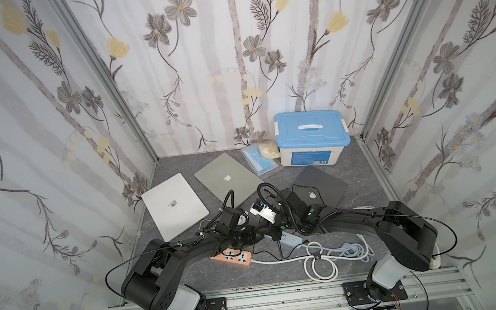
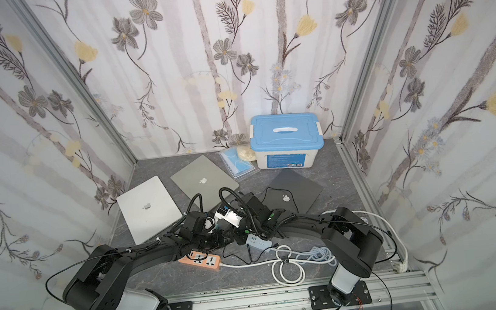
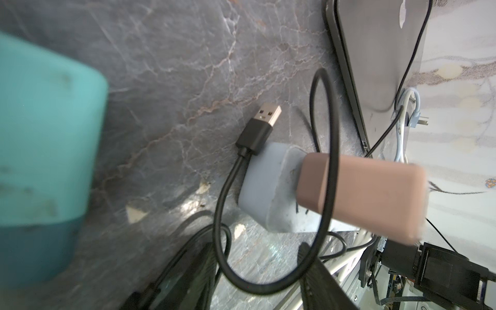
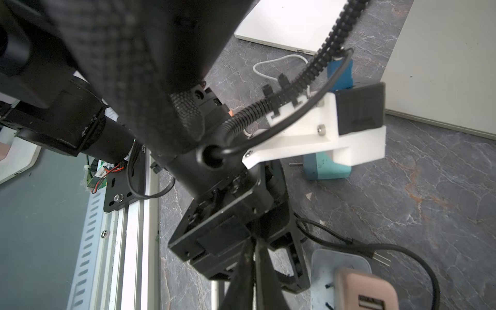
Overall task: Unplug the laptop charger
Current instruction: Remove the plug from the socket.
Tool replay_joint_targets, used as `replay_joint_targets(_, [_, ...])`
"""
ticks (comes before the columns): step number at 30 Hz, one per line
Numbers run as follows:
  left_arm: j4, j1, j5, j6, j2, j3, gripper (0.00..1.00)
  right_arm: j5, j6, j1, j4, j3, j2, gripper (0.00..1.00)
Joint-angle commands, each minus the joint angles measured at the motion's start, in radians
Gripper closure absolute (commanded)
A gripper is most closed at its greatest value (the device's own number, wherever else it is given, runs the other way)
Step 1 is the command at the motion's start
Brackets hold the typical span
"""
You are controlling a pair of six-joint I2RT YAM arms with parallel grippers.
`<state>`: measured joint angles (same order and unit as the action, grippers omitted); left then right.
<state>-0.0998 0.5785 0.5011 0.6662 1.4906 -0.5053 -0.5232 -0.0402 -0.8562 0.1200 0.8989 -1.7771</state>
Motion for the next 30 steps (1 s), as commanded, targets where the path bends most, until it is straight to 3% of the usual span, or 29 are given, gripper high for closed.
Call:
replay_joint_targets(1, [0.289,-0.001,-0.176,-0.002,0.026,0.017,0.46,0.026,0.008,0.007,-0.005,0.008,0.02,0.84])
replay_joint_targets(4, [0.289,-0.001,-0.171,-0.001,0.031,0.008,0.46,0.05,0.017,0.016,-0.024,0.014,0.039,0.75])
replay_joint_targets(13, [0.296,-0.001,-0.17,-0.005,0.023,0.005,0.46,0.101,0.063,0.074,-0.113,0.034,0.001,0.59])
replay_joint_targets(30, [0.291,-0.001,-0.17,0.001,0.031,0.007,0.46,0.147,0.093,0.073,-0.119,0.046,-0.045,0.57])
